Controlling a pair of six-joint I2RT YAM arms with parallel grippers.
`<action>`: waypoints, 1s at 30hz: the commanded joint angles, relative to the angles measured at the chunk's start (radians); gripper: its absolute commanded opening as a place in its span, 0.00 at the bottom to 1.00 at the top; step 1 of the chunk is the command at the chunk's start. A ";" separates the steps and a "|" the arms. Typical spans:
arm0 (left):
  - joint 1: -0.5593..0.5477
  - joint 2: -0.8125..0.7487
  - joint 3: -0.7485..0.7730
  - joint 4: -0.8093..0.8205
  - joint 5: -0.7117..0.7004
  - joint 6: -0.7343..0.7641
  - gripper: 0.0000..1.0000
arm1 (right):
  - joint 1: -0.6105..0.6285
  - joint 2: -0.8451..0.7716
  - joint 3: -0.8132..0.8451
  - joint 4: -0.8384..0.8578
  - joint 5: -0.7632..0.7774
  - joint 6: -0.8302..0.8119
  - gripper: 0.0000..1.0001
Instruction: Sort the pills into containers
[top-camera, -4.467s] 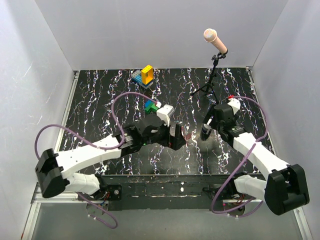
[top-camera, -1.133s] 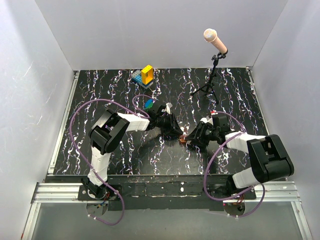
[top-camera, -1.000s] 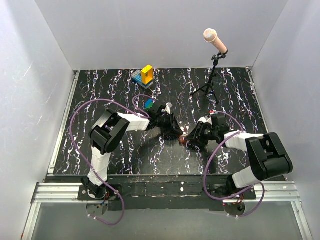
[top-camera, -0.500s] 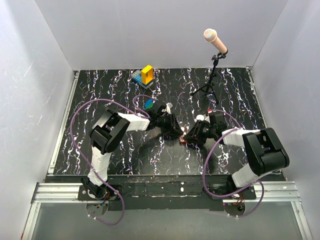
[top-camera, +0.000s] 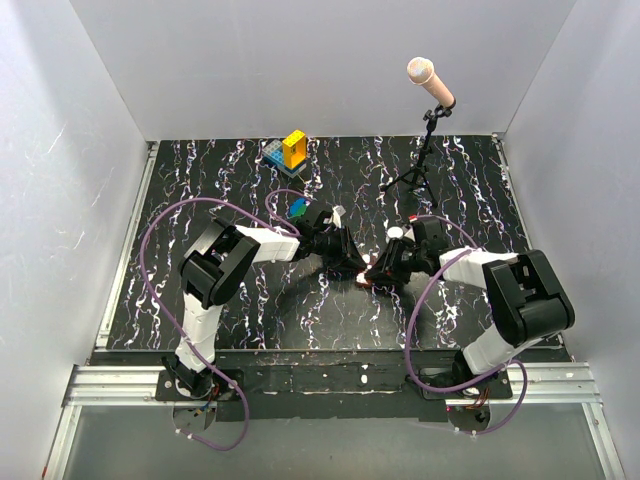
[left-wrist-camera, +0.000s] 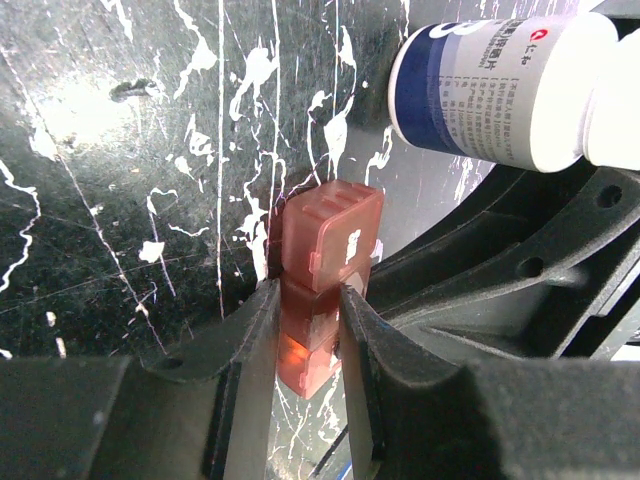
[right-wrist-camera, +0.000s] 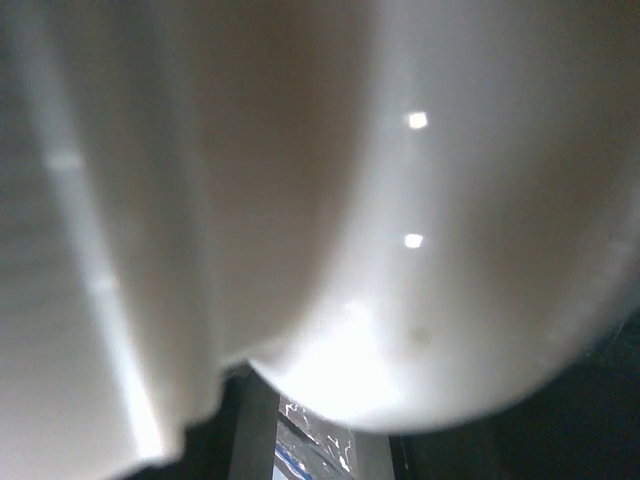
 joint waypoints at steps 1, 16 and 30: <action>-0.025 0.062 -0.028 -0.138 -0.079 0.036 0.13 | 0.048 0.049 0.049 -0.138 0.137 -0.065 0.33; -0.027 0.065 -0.028 -0.139 -0.078 0.038 0.12 | 0.130 0.084 0.151 -0.299 0.278 -0.120 0.29; -0.027 0.067 -0.033 -0.139 -0.081 0.040 0.13 | 0.130 -0.117 0.232 -0.400 0.267 -0.137 0.37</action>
